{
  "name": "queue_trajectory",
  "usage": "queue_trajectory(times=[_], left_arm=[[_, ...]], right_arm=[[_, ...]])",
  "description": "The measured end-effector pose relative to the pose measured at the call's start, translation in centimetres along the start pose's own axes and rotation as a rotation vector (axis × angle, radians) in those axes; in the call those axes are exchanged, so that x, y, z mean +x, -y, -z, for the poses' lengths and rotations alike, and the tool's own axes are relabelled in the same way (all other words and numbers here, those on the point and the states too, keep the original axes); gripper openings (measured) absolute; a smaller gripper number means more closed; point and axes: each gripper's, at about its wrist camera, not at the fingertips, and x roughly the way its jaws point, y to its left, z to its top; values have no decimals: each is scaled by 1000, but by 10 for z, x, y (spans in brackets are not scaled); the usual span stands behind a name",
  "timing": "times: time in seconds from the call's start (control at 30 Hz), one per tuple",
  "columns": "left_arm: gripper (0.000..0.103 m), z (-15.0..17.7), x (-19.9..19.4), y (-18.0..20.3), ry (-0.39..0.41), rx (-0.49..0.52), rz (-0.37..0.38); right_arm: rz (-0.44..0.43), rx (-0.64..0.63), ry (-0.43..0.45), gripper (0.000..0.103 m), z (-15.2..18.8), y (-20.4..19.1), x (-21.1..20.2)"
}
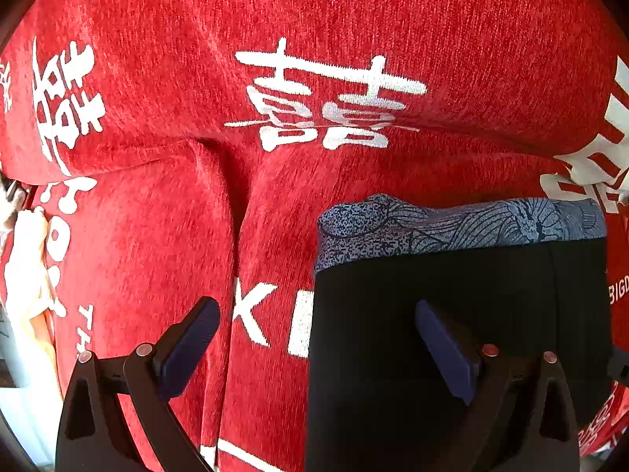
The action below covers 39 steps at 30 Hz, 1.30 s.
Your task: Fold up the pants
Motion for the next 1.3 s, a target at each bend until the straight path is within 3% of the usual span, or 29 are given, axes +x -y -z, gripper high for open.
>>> queue_trajectory(times=[0.27, 0.5, 0.6, 0.73, 0.8, 0.93, 1.13, 1.3], left_arm=[[100, 4, -7, 4, -7, 25, -2], [100, 16, -16, 2, -27, 58, 42], [100, 20, -16, -3, -43, 56, 93], [100, 23, -12, -14, -81, 31, 221], [100, 25, -8, -18, -112, 21, 293], [100, 24, -5, -23, -141, 35, 397], [100, 15, 8, -22, -169, 82, 467], [100, 8, 26, -18, -208, 68, 544]], right_arm=[[-9, 23, -4, 53, 6, 6, -3], [-30, 20, -16, 59, 13, 18, -10], [-44, 31, -16, 62, 14, 28, -14], [-91, 42, 16, 65, 11, 39, -20], [-128, 46, 24, 72, 9, 45, -21], [-186, 28, -8, 77, -1, 52, -12], [-228, 24, -62, 79, -18, 65, 6], [-319, 34, -103, 79, -29, 73, 21]])
